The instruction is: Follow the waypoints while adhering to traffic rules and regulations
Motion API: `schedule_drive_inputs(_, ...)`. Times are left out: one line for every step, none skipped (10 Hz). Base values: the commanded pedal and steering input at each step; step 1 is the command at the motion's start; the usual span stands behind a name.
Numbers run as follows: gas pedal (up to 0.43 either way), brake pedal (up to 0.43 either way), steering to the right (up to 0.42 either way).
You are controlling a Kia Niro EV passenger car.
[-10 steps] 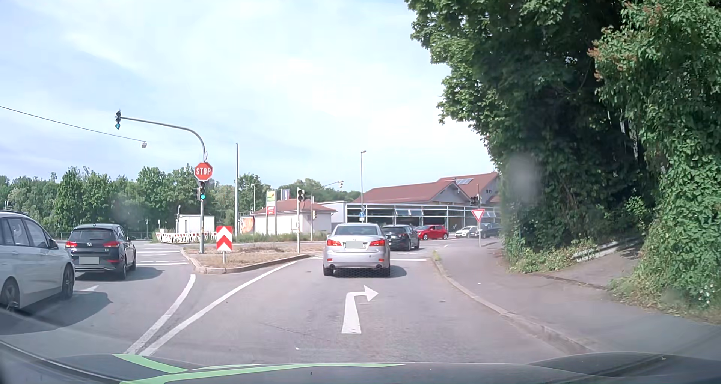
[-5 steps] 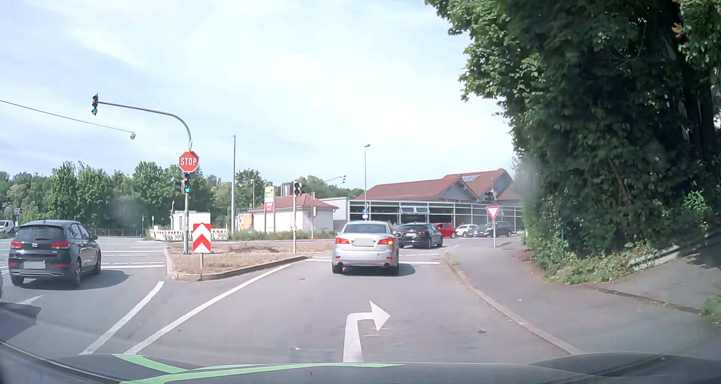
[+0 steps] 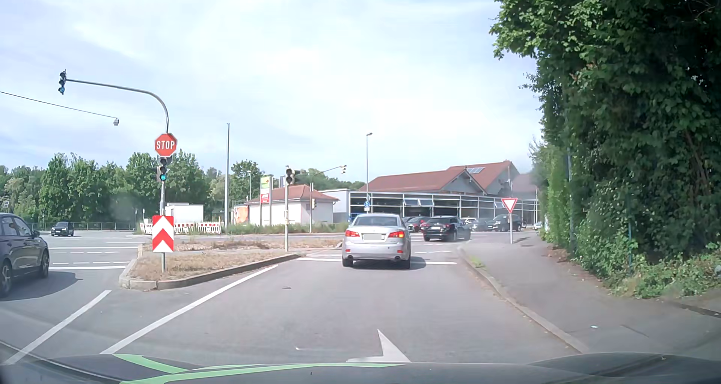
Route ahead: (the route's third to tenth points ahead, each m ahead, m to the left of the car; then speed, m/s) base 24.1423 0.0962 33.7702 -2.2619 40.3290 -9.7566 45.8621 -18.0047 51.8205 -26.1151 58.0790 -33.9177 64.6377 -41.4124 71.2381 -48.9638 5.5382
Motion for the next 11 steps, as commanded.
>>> schedule_drive_inputs(0.000,0.000,-0.002)
schedule_drive_inputs(0.000,0.000,-0.001)
schedule_drive_inputs(0.000,0.000,0.000)
schedule_drive_inputs(0.000,0.000,0.000)
schedule_drive_inputs(0.000,0.000,0.001)
schedule_drive_inputs(0.000,0.000,0.003)
schedule_drive_inputs(0.000,0.000,0.006)
schedule_drive_inputs(0.000,0.000,0.008)
schedule_drive_inputs(0.000,0.000,0.009)
schedule_drive_inputs(0.000,0.000,0.013)
schedule_drive_inputs(0.000,0.000,0.019)
